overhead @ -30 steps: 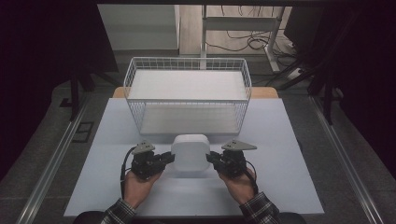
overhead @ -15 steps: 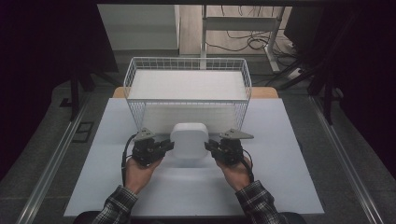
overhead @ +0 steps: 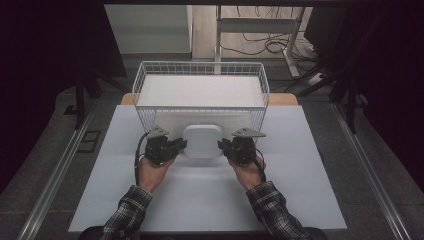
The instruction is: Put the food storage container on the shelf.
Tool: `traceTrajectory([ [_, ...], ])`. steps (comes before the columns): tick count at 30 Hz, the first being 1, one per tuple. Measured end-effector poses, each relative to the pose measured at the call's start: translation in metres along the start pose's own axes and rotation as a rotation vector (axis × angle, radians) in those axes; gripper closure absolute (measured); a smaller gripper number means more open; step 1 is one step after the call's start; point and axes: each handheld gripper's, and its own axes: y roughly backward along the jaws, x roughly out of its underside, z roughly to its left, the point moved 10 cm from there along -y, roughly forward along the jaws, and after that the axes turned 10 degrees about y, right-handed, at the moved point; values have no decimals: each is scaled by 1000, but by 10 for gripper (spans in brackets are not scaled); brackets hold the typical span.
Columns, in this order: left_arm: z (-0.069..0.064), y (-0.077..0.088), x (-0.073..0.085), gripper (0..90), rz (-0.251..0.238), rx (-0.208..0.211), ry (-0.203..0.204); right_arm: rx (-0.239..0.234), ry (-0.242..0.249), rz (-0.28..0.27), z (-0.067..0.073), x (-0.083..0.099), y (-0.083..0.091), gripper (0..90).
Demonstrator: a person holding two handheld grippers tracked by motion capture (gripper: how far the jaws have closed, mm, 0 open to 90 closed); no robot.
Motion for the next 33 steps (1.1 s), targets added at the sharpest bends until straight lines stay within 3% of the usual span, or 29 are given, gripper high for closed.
traceTrajectory([
  [13,6,-10,-1,769,15,-4,25,9,-16,14,-10,1,-13,756],
  [15,6,-12,0,769,12,-6,44,4,-18,19,-10,3,-14,755],
  [19,9,-16,2,767,22,-17,29,9,-21,26,-12,5,-19,753],
  [24,13,-18,-1,762,-1,-8,53,2,-24,18,-13,3,-21,741],
  [33,16,-25,-6,704,-24,-43,13,25,10,-4,-17,-3,-28,680],
])
